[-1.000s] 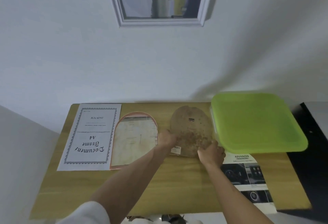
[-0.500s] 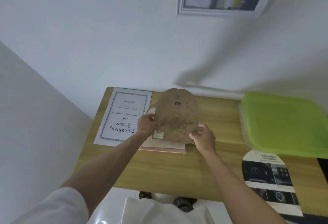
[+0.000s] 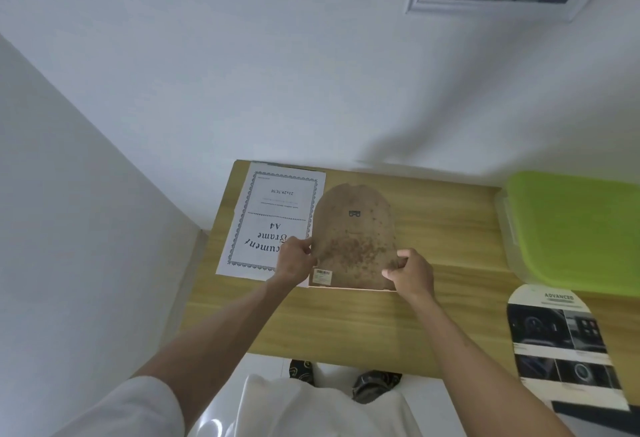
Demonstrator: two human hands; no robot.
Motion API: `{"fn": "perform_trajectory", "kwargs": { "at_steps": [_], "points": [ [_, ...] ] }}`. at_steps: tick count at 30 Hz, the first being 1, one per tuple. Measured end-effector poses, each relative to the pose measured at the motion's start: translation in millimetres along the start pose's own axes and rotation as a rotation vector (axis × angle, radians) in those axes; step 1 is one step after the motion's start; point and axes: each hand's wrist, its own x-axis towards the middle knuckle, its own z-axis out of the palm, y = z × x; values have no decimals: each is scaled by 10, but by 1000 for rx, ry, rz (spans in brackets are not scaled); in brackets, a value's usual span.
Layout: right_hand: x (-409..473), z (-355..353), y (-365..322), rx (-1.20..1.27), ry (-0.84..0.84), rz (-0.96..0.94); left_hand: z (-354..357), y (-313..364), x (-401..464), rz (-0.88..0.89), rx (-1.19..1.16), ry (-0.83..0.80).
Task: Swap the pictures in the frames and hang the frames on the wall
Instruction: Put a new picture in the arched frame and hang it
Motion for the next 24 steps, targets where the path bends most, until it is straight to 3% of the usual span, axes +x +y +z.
{"fn": "perform_trajectory", "kwargs": {
  "at_steps": [7,10,14,20,24],
  "points": [
    [32,43,31,-167,-3,-42,27,14,28,-11,95,5],
    [59,10,-78,-349,-52,-72,33,54,35,42,199,-11],
    [164,-77,-325,-729,-138,-232,34,232,143,272,630,-13],
    [551,-51,-605,-1087,-356,-455,41,448,619,394,971,-305],
    [746,-9,-693,-1157,-465,-483,68,528,797,402,1003,-429]
  ]
}}
